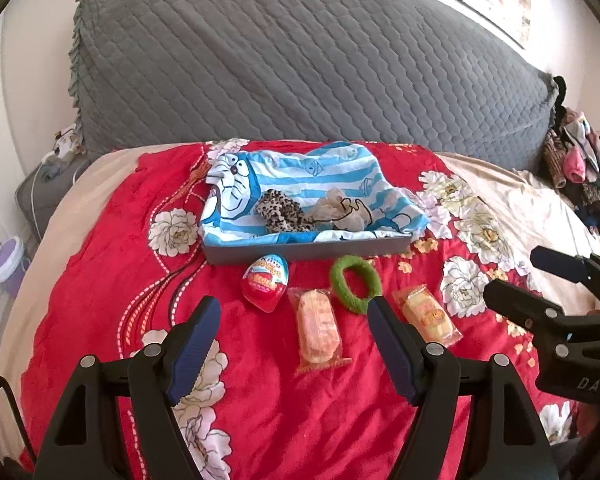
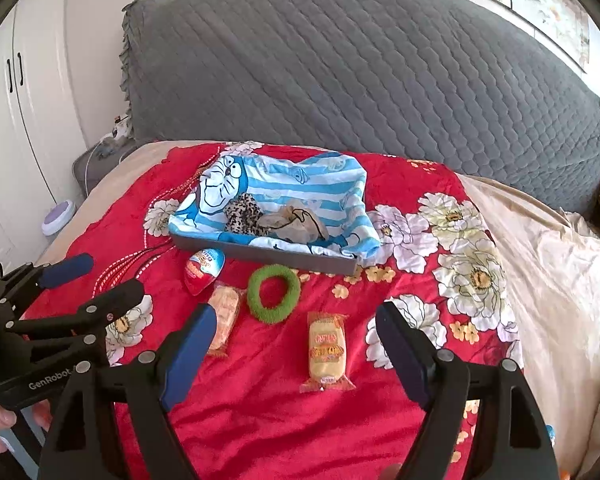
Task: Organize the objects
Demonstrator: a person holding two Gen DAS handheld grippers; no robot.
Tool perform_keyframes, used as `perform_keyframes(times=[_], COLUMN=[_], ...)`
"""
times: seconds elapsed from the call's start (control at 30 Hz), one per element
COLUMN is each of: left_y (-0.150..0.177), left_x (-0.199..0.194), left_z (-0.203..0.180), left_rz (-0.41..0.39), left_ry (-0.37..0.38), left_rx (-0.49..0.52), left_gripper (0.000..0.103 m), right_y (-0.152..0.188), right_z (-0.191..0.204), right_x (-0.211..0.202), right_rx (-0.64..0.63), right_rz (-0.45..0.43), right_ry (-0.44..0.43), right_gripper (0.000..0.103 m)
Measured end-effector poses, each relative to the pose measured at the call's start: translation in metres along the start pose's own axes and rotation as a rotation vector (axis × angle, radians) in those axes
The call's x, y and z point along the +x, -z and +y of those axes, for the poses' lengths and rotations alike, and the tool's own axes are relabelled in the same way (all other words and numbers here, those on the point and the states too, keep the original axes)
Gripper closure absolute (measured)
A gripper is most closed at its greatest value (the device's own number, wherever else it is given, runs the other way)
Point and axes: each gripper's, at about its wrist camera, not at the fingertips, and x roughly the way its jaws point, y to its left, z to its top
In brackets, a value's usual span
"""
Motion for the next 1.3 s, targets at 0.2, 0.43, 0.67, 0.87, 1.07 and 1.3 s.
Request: perform_keyframes(times=[0.2,0.43,0.67,0.87,1.07,1.3], left_y=[0.006,0.015,0.020,0.026,0.034,0.042], left_x=[-0.004,-0.004,0.000,0.011,0.026,0.039], left_z=[-0.004,-0.007,-0.011,-0.011,-0.013,-0.013], left_rz=[0.008,0.024,0.037,0.062,0.094,0.123], left_ry=[-0.001,-0.008,-0.010,-0.012,-0.013,-0.009], left_rx=[0.007,0.019,0.027,0.024,0.028,0.027], left_gripper=[0.026,0.026,0.026,0.026,0.026,0.026], right_y=[0.019,0.023,0.030,0.032,0.038,0.044], right_z=[-0.005,-0.008,-0.004,-0.004,-0.005,-0.005], right_x=[0.001,0.000,0.003,0.009,0.020,0.032], right_rx=[-0.001,-0.004,-0.017,-0.021,-0.019,-0.023], right_rz=[0.037,0.041,0.061,0.071,0.101,0.134], right_ry=[0.015,0.017,0.010,0.017,0.020,0.031], right_gripper=[0.022,0.022,0.022,0.021,0.021,0.021])
